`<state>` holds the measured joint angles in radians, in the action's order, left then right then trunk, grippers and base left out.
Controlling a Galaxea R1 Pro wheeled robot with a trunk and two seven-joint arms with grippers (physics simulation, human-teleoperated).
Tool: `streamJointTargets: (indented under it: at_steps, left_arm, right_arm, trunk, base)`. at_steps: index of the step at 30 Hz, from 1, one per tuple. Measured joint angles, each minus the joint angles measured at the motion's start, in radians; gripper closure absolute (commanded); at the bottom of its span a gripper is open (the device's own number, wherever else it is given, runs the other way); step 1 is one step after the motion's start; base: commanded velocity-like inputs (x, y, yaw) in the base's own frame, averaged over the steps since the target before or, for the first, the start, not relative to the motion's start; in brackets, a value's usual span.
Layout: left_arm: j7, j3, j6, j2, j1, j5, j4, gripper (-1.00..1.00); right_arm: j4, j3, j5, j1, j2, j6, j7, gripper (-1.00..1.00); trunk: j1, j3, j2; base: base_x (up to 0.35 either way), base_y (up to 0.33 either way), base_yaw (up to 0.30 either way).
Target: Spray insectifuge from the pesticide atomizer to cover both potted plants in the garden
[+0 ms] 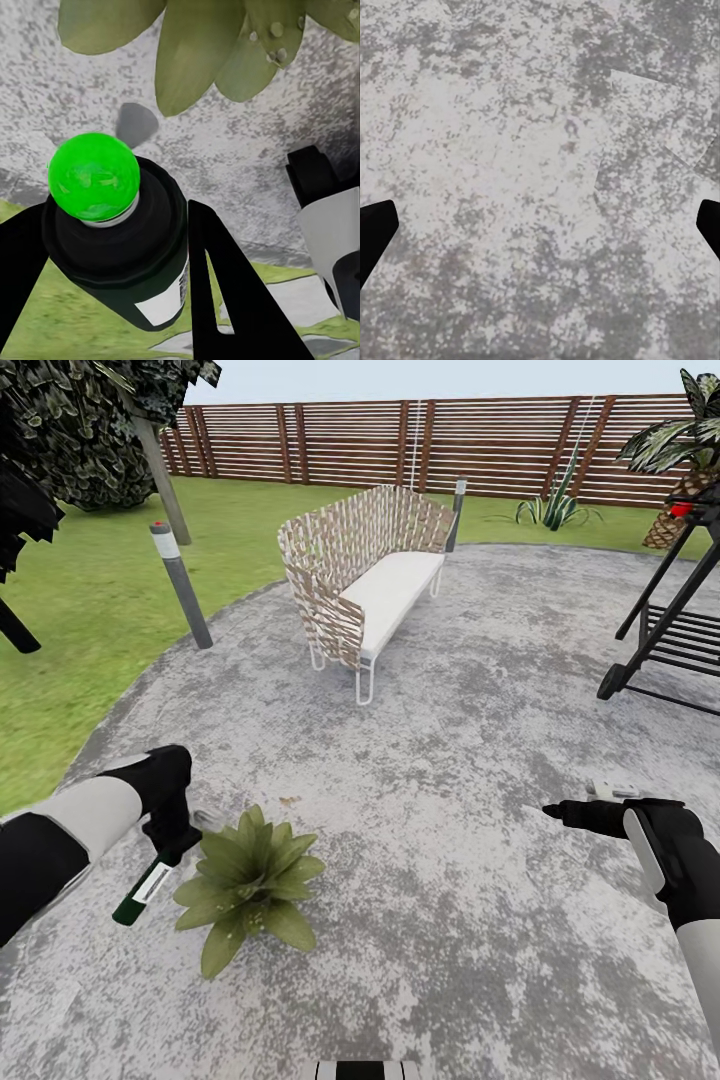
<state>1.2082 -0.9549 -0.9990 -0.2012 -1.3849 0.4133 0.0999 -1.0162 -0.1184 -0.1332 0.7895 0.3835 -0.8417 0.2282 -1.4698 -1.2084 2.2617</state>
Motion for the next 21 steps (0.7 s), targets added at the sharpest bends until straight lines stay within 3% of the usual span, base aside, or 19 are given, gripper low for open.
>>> streamJointTargets:
  at_steps: [9,21]
  left_arm:
    - [0.001,0.003,0.001,-0.001,0.066,-0.001,0.000,1.00]
    - [0.001,0.003,0.001,-0.001,0.074,0.000,0.000,1.00]
  right_arm:
    - [0.000,0.000,0.000,0.000,0.000,0.000,0.000,-1.00]
    - [0.000,0.000,0.000,0.000,-0.001,0.000,0.000,-1.00]
  trunk:
    - [0.000,0.000,0.000]
    - [0.000,0.000,0.000]
  base:
    - [-0.001,0.000,0.000]
    - [-0.069,-0.032,0.000]
